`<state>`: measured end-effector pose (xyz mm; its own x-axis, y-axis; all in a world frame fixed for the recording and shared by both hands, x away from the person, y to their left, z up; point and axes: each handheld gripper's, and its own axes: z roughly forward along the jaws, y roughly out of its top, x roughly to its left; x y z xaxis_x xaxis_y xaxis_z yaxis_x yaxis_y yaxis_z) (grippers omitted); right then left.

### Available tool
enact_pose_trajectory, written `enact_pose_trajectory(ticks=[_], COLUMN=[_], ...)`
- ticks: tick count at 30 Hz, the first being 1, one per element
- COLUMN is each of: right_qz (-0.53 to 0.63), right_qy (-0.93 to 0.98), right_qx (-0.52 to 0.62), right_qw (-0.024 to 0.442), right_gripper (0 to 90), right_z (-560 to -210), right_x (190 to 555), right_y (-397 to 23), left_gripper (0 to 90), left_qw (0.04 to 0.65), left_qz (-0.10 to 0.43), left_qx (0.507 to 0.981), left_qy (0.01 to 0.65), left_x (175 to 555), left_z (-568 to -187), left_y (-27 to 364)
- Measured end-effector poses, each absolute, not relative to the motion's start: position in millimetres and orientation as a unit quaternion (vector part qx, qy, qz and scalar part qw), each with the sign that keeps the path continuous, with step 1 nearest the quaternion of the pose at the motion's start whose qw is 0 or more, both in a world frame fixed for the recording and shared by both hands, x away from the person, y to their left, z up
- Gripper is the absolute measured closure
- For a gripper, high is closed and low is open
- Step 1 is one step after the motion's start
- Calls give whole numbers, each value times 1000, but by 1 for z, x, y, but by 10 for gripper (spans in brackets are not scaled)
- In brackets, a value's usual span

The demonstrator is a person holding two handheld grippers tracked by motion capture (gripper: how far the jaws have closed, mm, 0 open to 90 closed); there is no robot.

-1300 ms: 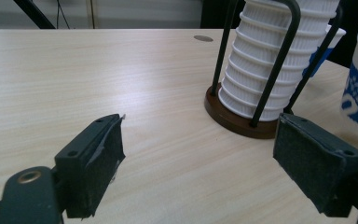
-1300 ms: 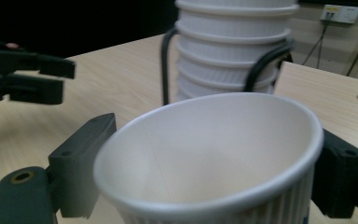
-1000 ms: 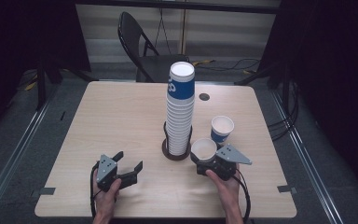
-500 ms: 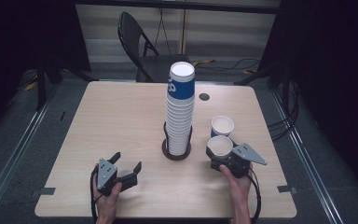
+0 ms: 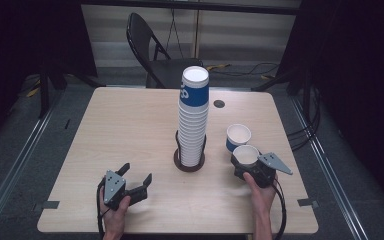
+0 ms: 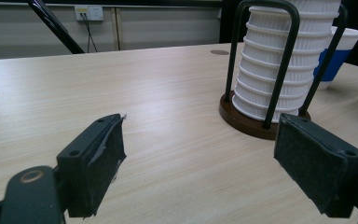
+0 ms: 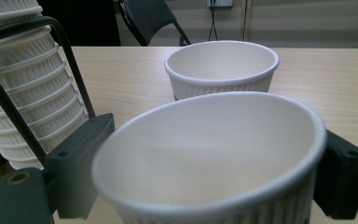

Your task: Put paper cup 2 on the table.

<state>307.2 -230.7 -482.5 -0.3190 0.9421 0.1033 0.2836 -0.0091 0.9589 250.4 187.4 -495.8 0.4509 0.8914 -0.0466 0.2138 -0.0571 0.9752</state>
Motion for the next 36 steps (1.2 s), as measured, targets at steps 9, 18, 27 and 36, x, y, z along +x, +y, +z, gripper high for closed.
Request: enact_pose_trajectory(ticks=[9, 18, 27, 36], right_qz=[476, 491, 491, 457], right_qy=[641, 628, 628, 646], right_qx=[506, 498, 500, 518], right_qw=[327, 340, 338, 326], right_gripper=[129, 126, 125, 126], right_z=[-491, -485, -485, -490], right_x=[301, 300, 300, 297], right_y=[-236, -240, -240, -236], left_gripper=[160, 160, 160, 160], left_qw=[541, 541, 545, 546], left_qz=[312, 312, 310, 310], left_qx=[658, 660, 658, 657], left_qy=[419, 418, 417, 417], left_x=[251, 251, 250, 250], left_z=[-496, -496, -496, -496], left_y=[187, 187, 188, 188])
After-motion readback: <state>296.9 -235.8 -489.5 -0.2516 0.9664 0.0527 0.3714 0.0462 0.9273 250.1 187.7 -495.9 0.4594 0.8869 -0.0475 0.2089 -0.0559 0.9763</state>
